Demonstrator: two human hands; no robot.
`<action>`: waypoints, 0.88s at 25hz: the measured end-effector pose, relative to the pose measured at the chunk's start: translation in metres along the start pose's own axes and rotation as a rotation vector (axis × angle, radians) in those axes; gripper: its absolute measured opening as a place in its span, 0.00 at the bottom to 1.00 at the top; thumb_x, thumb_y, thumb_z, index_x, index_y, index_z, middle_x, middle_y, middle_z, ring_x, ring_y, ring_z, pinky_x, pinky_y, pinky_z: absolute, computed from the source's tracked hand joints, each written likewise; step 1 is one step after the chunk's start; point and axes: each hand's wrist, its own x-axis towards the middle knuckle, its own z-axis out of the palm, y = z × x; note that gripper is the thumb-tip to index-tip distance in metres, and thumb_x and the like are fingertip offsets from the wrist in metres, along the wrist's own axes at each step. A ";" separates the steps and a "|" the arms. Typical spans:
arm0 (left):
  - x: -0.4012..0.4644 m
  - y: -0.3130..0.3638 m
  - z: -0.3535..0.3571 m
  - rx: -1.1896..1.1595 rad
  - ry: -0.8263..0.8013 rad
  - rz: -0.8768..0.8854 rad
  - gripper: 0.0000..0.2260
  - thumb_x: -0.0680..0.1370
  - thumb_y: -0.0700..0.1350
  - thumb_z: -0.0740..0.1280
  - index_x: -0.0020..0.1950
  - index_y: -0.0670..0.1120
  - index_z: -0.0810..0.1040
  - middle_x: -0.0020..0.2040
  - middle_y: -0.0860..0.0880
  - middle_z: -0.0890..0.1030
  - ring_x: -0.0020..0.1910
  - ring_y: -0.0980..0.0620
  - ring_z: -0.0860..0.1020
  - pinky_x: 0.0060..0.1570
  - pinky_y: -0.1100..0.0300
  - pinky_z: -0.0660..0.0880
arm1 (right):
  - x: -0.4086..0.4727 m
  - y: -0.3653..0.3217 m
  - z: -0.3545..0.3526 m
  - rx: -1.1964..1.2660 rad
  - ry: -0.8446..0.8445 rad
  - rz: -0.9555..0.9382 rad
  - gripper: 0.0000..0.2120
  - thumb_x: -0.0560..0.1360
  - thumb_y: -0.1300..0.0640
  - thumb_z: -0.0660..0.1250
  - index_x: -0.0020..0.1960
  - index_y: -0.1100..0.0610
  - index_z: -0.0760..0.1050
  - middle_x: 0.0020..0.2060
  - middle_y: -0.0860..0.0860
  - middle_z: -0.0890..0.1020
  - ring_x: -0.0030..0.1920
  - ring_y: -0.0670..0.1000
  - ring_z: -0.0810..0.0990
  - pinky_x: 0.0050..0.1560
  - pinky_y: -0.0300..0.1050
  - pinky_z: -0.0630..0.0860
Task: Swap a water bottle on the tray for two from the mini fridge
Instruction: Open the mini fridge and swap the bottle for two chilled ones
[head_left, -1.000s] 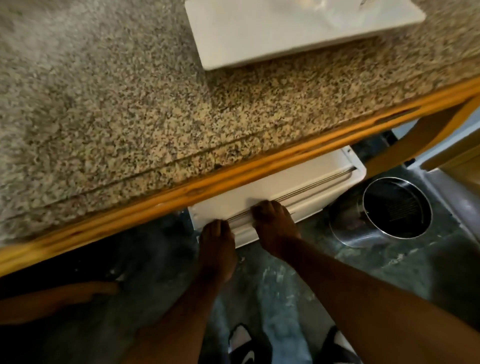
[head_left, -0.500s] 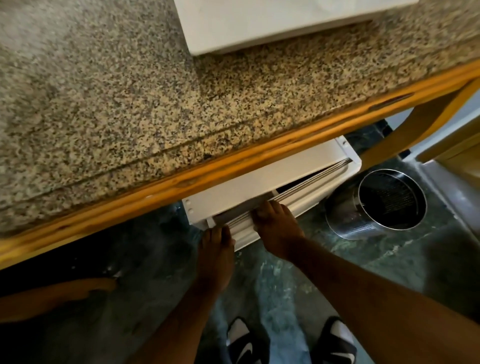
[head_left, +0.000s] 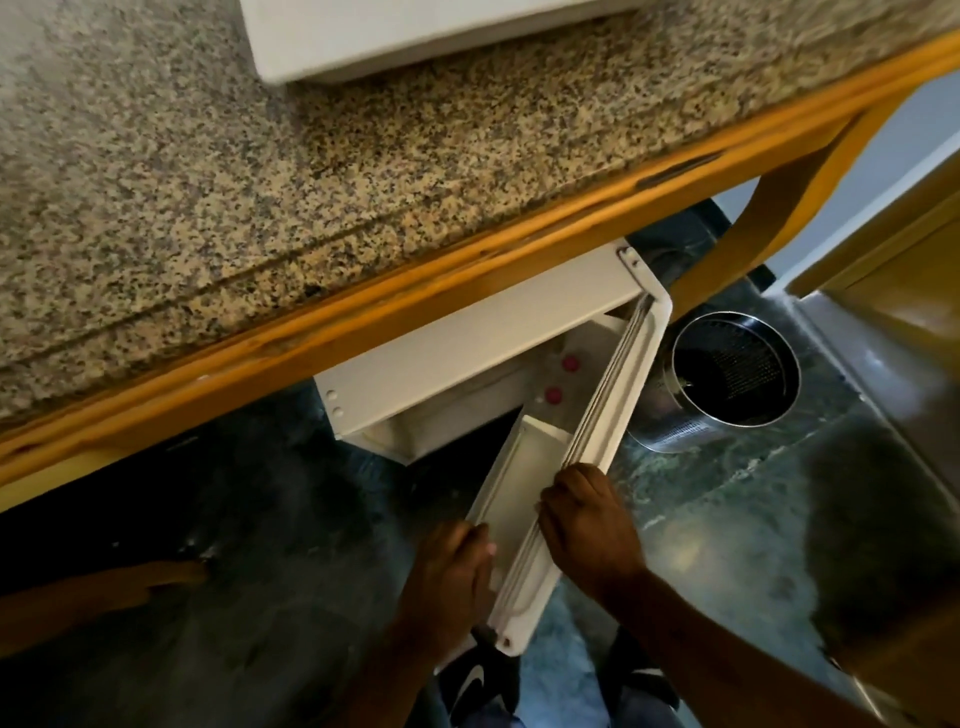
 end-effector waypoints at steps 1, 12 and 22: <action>0.006 0.004 0.000 0.004 -0.001 0.007 0.20 0.81 0.53 0.49 0.55 0.48 0.79 0.47 0.47 0.81 0.44 0.51 0.78 0.43 0.60 0.77 | -0.010 0.004 -0.002 0.008 0.021 0.028 0.08 0.73 0.59 0.67 0.37 0.60 0.78 0.40 0.56 0.78 0.48 0.58 0.75 0.51 0.51 0.73; 0.094 0.048 -0.018 0.216 -0.121 0.278 0.16 0.78 0.48 0.59 0.58 0.41 0.79 0.47 0.43 0.81 0.46 0.42 0.78 0.45 0.50 0.78 | -0.100 0.053 -0.039 -0.200 -0.061 0.178 0.15 0.71 0.53 0.60 0.50 0.56 0.81 0.55 0.54 0.82 0.59 0.59 0.76 0.52 0.52 0.75; 0.150 0.096 0.030 0.455 -0.178 0.439 0.12 0.75 0.43 0.69 0.56 0.39 0.79 0.50 0.40 0.82 0.47 0.41 0.80 0.46 0.50 0.77 | -0.143 0.119 -0.048 -0.385 0.056 0.303 0.17 0.68 0.61 0.65 0.56 0.61 0.79 0.61 0.57 0.79 0.60 0.63 0.75 0.58 0.60 0.71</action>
